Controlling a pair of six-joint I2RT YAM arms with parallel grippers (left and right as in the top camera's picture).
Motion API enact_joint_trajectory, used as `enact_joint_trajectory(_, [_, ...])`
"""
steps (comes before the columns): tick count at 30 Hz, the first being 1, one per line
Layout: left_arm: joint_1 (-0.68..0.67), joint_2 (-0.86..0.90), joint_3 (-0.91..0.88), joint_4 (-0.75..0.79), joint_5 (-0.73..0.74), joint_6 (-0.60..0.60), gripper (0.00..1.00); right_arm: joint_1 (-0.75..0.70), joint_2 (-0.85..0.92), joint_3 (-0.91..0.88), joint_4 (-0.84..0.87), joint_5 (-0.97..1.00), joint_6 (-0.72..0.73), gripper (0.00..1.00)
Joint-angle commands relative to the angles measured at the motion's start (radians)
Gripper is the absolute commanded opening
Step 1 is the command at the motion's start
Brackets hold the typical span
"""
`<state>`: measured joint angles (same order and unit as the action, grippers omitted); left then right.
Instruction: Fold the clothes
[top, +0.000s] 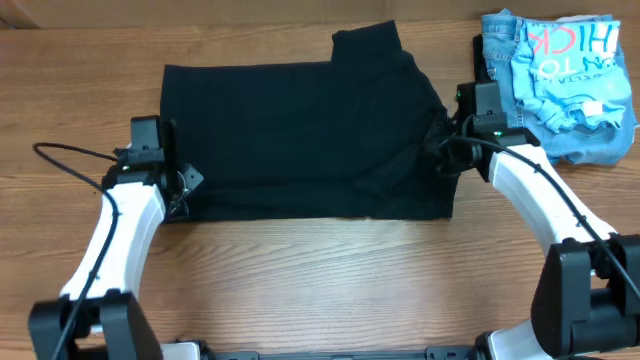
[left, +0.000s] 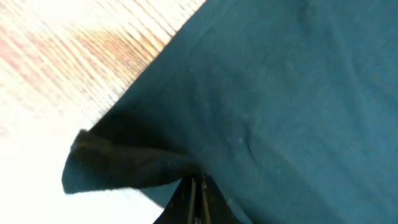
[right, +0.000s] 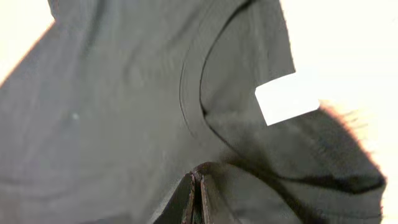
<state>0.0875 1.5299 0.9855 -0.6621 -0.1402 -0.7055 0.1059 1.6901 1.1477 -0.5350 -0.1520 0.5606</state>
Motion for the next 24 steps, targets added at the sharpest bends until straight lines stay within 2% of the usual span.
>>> enact_joint_trajectory(1, [0.004,0.056,0.022,0.055,-0.023,0.026,0.04,-0.035,0.006,0.045,0.007,0.021,-0.008,0.04])
enact_joint_trajectory(4, [0.003,0.080,0.022,0.149,-0.023,0.030,0.04,-0.051,0.006,0.045,0.033,0.021,-0.008,0.04])
enact_joint_trajectory(12, [0.003,0.177,0.022,0.277,0.010,0.030,0.04,-0.046,0.015,0.045,0.078,0.021,-0.008,0.04])
enact_joint_trajectory(24, [0.003,0.198,0.022,0.365,-0.001,0.075,0.04,-0.026,0.106,0.045,0.214,0.021,-0.008,0.04])
